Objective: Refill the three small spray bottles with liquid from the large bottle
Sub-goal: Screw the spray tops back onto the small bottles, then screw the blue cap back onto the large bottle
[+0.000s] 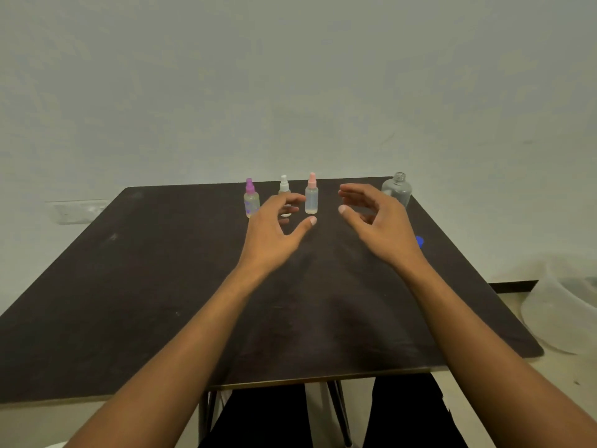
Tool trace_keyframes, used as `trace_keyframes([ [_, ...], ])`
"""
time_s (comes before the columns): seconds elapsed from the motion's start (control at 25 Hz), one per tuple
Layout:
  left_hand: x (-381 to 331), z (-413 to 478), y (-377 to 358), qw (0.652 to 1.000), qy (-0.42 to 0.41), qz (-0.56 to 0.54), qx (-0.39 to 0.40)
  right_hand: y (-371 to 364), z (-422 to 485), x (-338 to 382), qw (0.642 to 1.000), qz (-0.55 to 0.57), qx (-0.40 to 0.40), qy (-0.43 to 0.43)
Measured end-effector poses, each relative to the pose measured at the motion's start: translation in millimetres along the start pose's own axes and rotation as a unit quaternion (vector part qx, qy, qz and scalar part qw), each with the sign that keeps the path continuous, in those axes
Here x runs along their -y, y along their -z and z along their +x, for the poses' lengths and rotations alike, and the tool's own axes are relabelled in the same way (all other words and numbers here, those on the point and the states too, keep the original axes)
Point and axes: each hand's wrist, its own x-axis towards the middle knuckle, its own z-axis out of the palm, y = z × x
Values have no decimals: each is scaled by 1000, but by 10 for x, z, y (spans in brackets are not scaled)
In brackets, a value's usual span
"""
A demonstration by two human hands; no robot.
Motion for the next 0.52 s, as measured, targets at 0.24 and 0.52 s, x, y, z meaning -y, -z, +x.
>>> trace_keyframes([
  [0.24, -109, 6, -72, 1000, 4, -6, 17, 51, -93, -2, 1000, -10, -8, 1],
  [0.52, -122, 291, -696, 995, 25, -21, 90, 549, -99, -492, 991, -51, -110, -56],
])
